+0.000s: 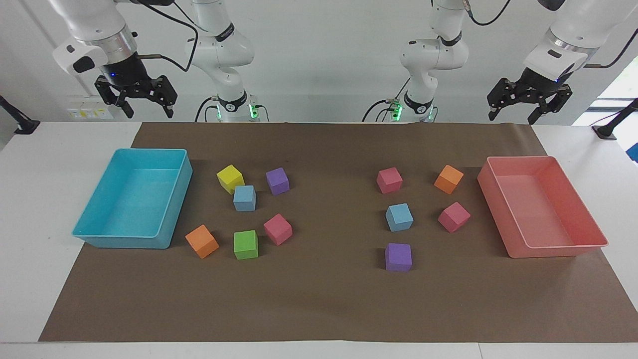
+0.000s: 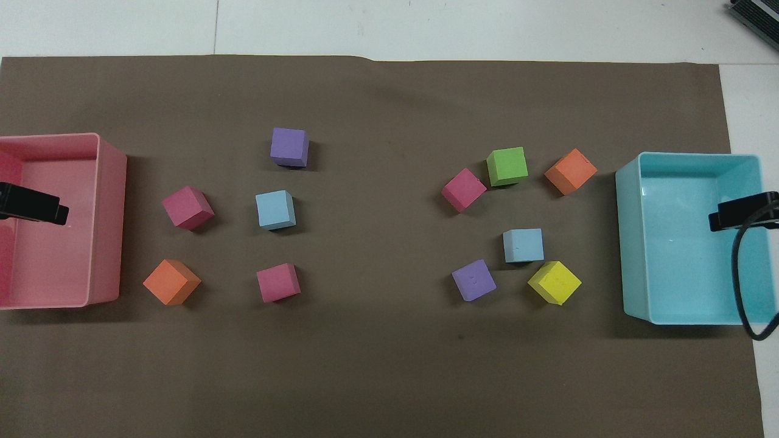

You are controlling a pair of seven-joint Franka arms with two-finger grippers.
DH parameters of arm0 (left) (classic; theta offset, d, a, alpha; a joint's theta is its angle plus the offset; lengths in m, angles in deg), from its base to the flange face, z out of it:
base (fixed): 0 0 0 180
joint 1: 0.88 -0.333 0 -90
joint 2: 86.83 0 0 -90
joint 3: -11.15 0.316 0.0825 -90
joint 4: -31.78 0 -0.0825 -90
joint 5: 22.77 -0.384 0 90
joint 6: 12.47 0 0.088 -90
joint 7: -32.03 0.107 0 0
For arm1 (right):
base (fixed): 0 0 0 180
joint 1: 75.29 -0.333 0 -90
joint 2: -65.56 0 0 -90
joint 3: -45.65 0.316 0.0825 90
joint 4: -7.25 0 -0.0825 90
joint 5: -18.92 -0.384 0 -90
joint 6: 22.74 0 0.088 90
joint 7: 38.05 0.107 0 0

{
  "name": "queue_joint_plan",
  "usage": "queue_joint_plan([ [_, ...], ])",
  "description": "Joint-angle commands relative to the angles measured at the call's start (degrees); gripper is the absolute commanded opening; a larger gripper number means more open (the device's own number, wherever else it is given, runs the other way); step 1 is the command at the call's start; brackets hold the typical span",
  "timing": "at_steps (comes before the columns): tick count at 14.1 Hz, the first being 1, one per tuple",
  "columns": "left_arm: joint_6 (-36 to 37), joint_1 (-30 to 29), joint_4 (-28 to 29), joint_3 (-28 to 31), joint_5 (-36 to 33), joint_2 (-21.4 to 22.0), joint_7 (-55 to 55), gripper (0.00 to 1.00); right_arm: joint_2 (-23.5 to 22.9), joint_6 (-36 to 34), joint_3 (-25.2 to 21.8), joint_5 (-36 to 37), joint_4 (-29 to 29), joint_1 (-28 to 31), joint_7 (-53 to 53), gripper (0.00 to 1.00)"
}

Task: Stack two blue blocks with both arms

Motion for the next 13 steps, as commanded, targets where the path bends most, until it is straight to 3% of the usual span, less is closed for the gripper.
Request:
queue_joint_plan([
  [1, 0.17, -0.46, -0.37, -0.31, 0.01, 0.22, 0.01, 1.00, 0.05, 0.89, 0.05, -1.13, -0.30, 0.42, -1.21, 1.00],
  [13, 0.70, -0.46, -0.37, -0.23, -0.08, 0.31, 0.27, 1.00, 0.14, 0.80, 0.05, -1.13, -0.38, 0.33, -1.04, 1.00],
])
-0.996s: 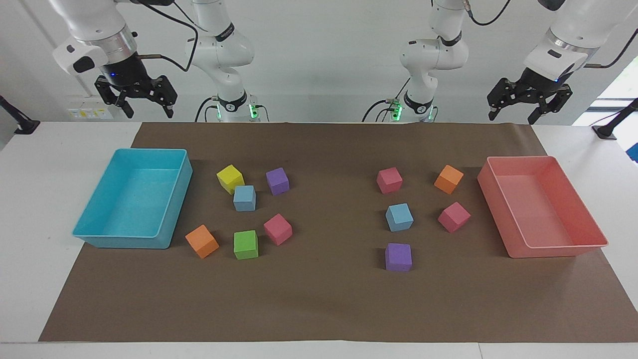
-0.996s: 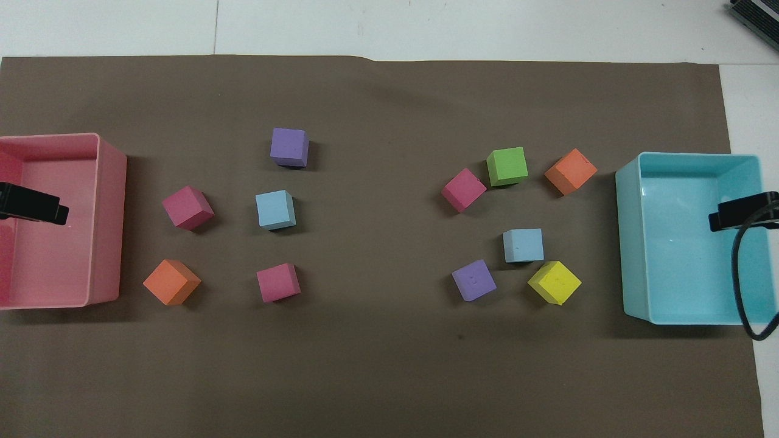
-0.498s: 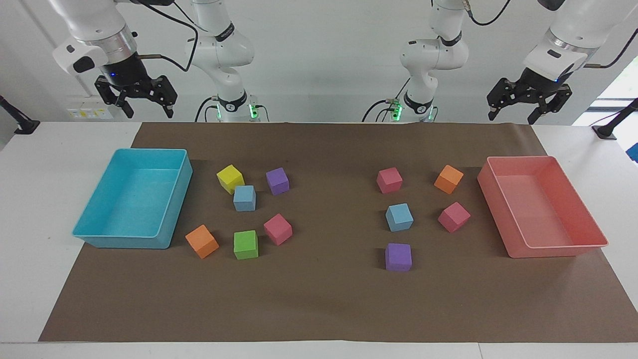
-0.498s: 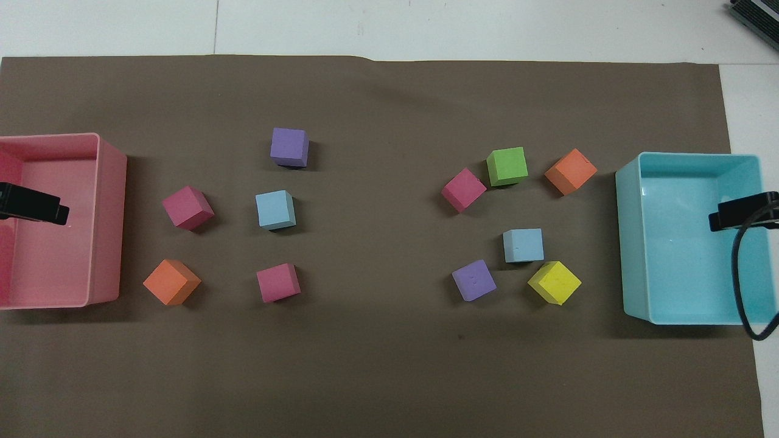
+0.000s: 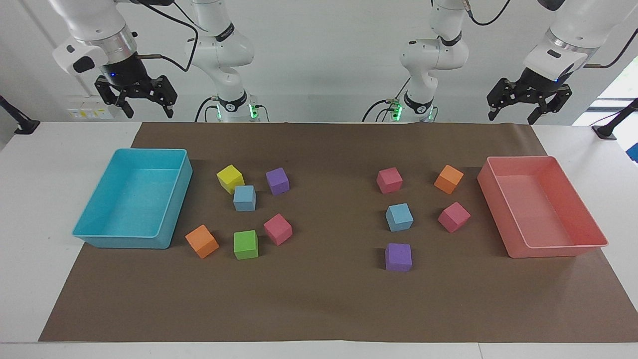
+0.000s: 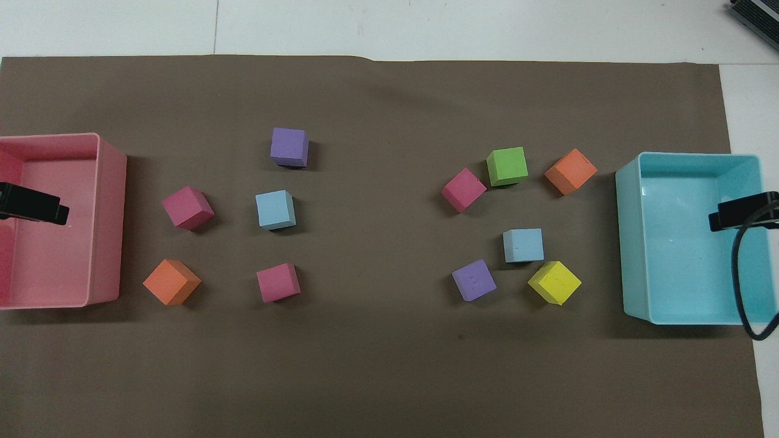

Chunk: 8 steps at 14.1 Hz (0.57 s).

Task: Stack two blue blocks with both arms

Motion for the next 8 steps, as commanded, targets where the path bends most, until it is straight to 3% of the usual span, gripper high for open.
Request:
queue_joint_plan([
  [1, 0.70, -0.46, -0.37, -0.27, -0.08, 0.31, 0.27, 1.00, 0.14, 0.89, 0.05, -1.13, -0.38, 0.42, -1.04, 1.00],
  [8, 0.61, -0.46, -0.37, -0.27, -0.08, 0.31, 0.18, 1.00, 0.05, 0.63, 0.14, -1.21, -0.21, 0.68, -1.30, 1.00],
])
